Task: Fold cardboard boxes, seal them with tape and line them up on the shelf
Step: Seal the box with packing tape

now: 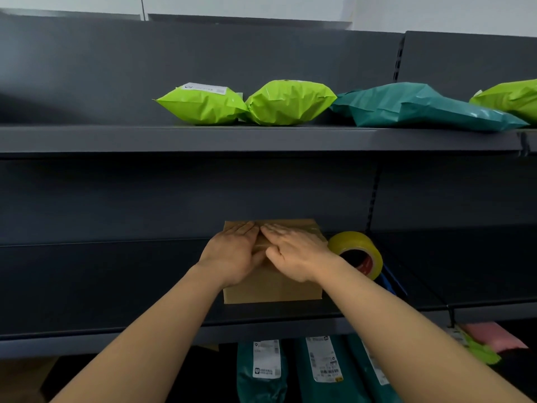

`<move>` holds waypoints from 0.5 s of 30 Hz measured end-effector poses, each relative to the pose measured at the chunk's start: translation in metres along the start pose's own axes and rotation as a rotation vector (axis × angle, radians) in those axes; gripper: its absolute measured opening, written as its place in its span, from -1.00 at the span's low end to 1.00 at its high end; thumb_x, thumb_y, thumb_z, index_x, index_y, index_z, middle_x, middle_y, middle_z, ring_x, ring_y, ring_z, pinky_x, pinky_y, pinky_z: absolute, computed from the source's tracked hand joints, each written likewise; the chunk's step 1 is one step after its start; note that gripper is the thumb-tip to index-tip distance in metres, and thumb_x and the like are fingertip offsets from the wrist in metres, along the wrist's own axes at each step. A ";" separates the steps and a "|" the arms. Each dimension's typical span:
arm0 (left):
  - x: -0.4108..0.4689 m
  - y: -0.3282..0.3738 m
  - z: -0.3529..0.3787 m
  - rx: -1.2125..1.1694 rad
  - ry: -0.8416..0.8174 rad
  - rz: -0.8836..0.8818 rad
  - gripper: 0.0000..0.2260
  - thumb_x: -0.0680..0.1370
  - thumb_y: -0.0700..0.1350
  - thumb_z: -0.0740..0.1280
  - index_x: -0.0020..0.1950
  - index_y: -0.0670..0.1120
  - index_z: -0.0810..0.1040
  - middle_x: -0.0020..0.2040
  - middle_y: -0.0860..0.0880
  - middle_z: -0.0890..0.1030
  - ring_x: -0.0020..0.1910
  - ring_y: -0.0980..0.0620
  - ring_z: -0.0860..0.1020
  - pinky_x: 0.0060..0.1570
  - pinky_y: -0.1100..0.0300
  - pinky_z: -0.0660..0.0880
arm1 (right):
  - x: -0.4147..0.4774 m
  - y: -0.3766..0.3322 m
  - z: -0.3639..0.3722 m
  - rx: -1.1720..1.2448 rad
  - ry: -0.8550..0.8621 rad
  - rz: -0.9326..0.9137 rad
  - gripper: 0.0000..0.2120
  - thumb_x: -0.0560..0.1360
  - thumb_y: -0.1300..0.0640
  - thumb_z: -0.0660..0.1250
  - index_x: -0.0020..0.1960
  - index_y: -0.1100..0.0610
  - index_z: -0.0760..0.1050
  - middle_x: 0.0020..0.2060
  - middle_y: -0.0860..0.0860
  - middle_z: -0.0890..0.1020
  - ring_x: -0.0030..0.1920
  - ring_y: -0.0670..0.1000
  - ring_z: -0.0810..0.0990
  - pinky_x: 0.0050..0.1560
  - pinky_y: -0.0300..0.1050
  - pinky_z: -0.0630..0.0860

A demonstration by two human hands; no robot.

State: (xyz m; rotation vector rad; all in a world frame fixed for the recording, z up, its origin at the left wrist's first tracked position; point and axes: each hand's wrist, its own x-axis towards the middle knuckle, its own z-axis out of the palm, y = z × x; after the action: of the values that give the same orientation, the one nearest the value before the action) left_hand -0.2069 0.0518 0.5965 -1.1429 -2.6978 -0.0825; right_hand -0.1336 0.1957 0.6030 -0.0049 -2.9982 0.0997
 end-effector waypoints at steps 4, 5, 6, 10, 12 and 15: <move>0.002 -0.001 0.001 0.002 -0.006 -0.016 -0.34 0.60 0.31 -0.01 0.60 -0.04 0.08 0.60 0.00 0.10 0.56 0.03 0.12 0.51 0.13 0.08 | -0.010 0.025 -0.001 -0.012 0.033 0.033 -0.48 0.64 -0.04 -0.10 0.58 0.04 0.04 0.56 -0.07 0.09 0.54 -0.10 0.07 0.50 -0.17 0.04; 0.002 -0.001 0.001 -0.001 -0.006 -0.018 -0.33 0.59 0.32 -0.01 0.60 -0.03 0.08 0.60 0.01 0.10 0.56 0.03 0.12 0.51 0.14 0.08 | -0.014 0.033 -0.002 -0.002 0.029 0.047 -0.49 0.64 -0.03 -0.10 0.58 0.04 0.05 0.56 -0.07 0.09 0.54 -0.10 0.06 0.51 -0.17 0.03; 0.002 0.000 0.001 -0.002 -0.005 -0.021 -0.33 0.59 0.32 -0.01 0.60 -0.03 0.08 0.60 0.02 0.10 0.56 0.04 0.12 0.50 0.14 0.08 | -0.018 0.041 -0.002 0.012 0.024 0.060 -0.49 0.65 -0.02 -0.10 0.58 0.04 0.06 0.56 -0.07 0.08 0.54 -0.11 0.04 0.51 -0.17 0.01; 0.000 0.002 -0.001 0.004 -0.010 -0.046 -0.35 0.60 0.31 0.01 0.60 -0.01 0.07 0.60 0.03 0.09 0.56 0.03 0.12 0.49 0.13 0.09 | -0.026 0.054 -0.002 0.067 0.022 0.125 -0.50 0.66 0.00 -0.11 0.58 0.09 0.04 0.57 -0.03 0.06 0.55 -0.10 0.00 0.53 -0.14 -0.01; 0.002 0.003 -0.005 -0.007 -0.024 -0.038 -0.36 0.61 0.29 0.03 0.60 -0.01 0.05 0.61 0.03 0.07 0.56 0.02 0.11 0.49 0.12 0.09 | -0.021 0.045 -0.004 0.056 0.034 0.144 -0.49 0.66 -0.01 -0.13 0.57 0.12 0.05 0.57 0.00 0.07 0.55 -0.07 0.02 0.54 -0.10 0.00; 0.004 0.013 -0.008 -0.042 -0.047 0.068 -0.38 0.63 0.18 0.11 0.61 0.00 -0.01 0.61 0.01 0.05 0.56 0.01 0.11 0.49 0.12 0.10 | -0.009 0.021 -0.005 0.004 0.031 0.076 -0.48 0.66 -0.02 -0.13 0.58 0.12 0.00 0.57 0.01 0.03 0.56 -0.05 -0.01 0.54 -0.12 -0.07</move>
State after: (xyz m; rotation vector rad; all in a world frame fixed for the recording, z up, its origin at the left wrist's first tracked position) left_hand -0.1992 0.0629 0.6053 -1.2634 -2.7068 -0.1036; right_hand -0.1245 0.2173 0.6049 -0.1188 -2.9670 0.1130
